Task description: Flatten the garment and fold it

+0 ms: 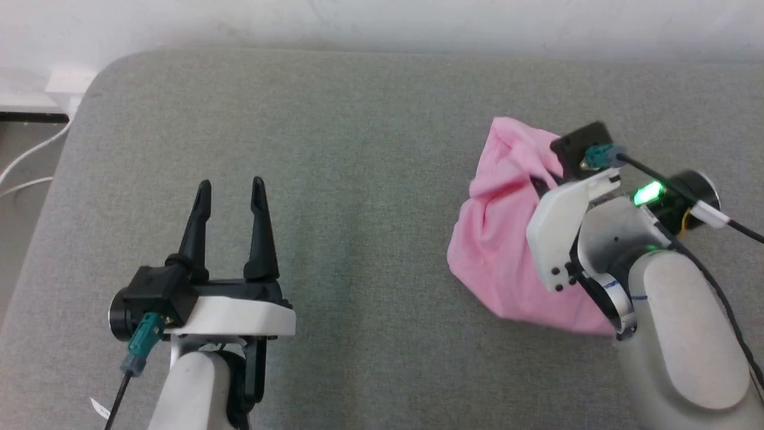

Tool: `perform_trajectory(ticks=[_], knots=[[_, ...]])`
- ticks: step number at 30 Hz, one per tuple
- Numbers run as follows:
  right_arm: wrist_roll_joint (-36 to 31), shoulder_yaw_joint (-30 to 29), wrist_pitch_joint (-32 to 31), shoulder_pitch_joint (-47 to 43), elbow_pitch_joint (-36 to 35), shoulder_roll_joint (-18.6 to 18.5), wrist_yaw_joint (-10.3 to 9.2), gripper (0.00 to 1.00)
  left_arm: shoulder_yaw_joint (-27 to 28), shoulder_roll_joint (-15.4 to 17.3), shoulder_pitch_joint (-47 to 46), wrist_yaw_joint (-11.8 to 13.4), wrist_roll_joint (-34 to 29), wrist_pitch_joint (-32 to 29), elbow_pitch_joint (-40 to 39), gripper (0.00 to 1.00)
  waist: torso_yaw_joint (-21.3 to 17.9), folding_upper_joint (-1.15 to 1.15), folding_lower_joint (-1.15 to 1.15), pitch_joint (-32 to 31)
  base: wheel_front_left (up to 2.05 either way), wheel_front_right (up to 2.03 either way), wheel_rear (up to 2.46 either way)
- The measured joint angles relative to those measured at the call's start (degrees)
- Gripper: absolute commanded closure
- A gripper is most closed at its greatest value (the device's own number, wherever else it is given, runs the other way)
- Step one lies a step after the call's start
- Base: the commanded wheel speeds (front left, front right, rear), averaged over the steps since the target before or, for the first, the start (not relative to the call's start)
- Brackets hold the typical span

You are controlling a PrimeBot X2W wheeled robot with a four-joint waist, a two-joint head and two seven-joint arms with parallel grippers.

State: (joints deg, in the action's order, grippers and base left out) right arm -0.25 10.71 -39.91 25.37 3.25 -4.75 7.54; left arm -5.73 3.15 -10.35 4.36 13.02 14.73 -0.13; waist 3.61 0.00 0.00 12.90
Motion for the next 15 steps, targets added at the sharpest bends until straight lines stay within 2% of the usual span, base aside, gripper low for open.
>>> perform_trajectory(ticks=[9,12,15], knots=[[7.2,3.4,12.8,8.2,-4.5,1.8,0.01,1.00,0.6,-0.1,0.3,-0.3,0.2,0.0,0.3,0.00,-1.0,0.00,0.00,-1.9,0.00,0.00,0.00],[10.0,1.8,15.3,9.5,-4.1,1.8,0.01,1.00,0.6,-0.2,0.8,-0.3,0.2,0.0,0.5,0.00,-1.4,0.00,0.00,-2.5,0.00,0.00,0.00],[10.3,-2.4,16.0,7.9,-2.3,1.9,0.01,1.00,0.2,-0.2,0.9,-0.4,0.2,0.0,0.7,0.00,-1.7,0.00,-0.01,-3.1,0.00,0.00,0.00]])
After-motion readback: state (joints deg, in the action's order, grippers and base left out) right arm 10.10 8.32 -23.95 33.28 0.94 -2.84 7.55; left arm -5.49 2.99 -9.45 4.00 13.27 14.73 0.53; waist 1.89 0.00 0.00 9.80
